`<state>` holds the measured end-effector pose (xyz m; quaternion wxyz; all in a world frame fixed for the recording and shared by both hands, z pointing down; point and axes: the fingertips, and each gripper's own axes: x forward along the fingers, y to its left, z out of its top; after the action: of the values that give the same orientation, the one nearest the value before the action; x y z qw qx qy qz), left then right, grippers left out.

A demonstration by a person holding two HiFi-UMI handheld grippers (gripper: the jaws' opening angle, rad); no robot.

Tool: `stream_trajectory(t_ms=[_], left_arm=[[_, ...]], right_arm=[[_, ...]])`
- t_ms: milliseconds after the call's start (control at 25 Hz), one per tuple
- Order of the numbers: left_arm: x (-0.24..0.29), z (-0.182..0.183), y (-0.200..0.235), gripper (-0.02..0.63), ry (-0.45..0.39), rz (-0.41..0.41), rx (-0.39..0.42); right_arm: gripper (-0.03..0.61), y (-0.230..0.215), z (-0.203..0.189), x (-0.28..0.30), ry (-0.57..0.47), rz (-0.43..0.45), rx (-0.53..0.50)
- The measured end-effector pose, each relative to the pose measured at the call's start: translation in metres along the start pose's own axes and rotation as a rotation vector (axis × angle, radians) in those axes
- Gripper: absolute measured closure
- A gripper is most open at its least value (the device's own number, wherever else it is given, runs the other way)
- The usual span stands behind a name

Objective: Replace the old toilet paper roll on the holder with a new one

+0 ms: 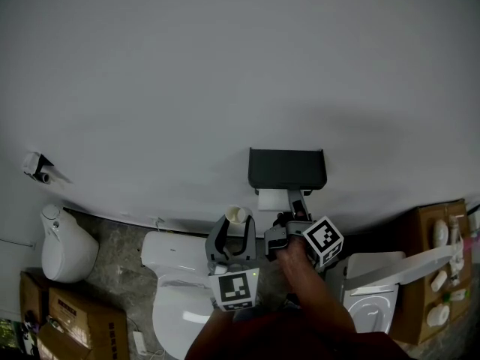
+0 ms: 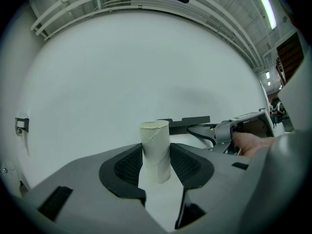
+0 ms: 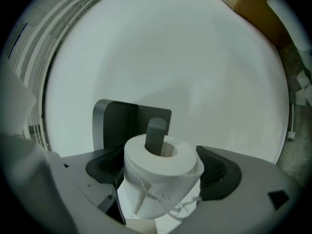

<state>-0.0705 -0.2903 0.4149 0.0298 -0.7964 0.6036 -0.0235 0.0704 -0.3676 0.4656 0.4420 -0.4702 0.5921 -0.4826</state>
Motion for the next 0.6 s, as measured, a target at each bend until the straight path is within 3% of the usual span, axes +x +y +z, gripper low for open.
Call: stream_trajectory(t_ms=[600], left_arm=[[0.011,0.010,-0.028,0.425,-0.024,-0.062,-0.011]], right_arm=[[0.141,-0.008,0.061,-0.019,-0.129,-0.012,0.022]])
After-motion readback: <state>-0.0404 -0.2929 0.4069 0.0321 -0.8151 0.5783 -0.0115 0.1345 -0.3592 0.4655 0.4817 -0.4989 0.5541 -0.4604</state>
